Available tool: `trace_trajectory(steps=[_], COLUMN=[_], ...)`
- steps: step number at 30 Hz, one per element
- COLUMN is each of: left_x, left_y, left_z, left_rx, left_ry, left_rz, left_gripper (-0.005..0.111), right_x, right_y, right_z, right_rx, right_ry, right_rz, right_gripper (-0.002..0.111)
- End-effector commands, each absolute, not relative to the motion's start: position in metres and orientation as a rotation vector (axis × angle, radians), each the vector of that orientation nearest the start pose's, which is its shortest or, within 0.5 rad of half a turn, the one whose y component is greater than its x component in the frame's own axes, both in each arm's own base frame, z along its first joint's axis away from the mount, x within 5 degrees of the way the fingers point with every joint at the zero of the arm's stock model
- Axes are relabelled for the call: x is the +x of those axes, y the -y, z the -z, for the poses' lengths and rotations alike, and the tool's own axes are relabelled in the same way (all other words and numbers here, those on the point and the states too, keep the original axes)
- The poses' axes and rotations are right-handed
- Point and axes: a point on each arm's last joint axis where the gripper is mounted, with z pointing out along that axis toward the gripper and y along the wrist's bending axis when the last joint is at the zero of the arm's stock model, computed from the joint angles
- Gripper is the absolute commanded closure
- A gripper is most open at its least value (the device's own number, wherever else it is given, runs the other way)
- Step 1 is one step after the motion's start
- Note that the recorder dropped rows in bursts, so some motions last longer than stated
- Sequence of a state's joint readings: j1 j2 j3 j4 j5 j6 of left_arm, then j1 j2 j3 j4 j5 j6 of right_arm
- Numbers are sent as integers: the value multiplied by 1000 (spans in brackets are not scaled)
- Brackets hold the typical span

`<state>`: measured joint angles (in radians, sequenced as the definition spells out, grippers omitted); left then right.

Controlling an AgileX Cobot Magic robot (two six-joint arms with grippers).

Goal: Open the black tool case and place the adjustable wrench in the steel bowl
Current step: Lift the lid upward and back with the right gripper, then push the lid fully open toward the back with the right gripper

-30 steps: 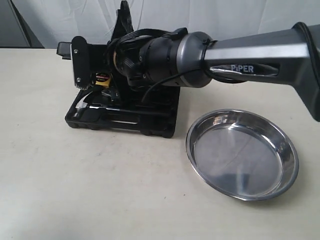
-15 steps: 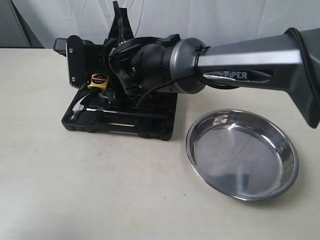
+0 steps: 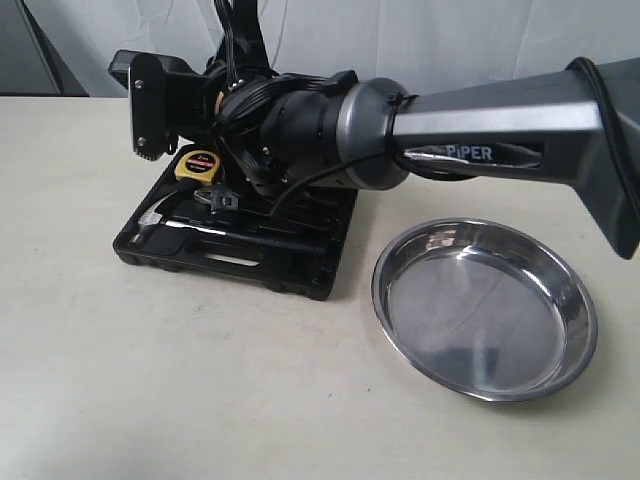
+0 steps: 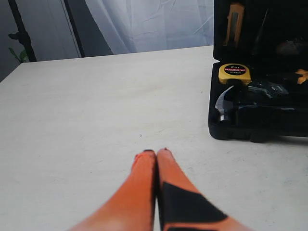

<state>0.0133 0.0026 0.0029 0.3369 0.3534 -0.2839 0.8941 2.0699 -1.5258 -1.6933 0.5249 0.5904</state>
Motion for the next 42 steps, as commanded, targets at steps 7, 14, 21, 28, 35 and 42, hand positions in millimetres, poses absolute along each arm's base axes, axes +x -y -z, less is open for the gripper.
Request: trace_trajectory(steps=[7, 14, 21, 28, 35, 42], left_x=[53, 53, 53, 53, 53, 53], left_y=[-11, -11, -11, -11, -11, -11], left_z=[-184, -184, -184, -184, -184, -184], left_rx=[-68, -68, -68, -68, -68, -68], left_ry=[-1813, -1813, -1813, -1813, -1813, -1813], left_rz=[-135, -135, -135, -135, -135, -135], left_gripper=[107, 107, 107, 107, 107, 107], right_x=[335, 330, 318, 305, 277, 246], right_y=[-338, -343, -355, -364, -366, -337], right_z=[-246, -246, -247, -248, -253, -272], right_rx=[-1384, -1392, -1411, -1405, -1434, -1422], right_ry=[-1300, -1289, -1261, -1245, -1212, -1213], right_rz=[736, 726, 704, 717, 706, 710], right_gripper=[109, 109, 109, 109, 109, 109])
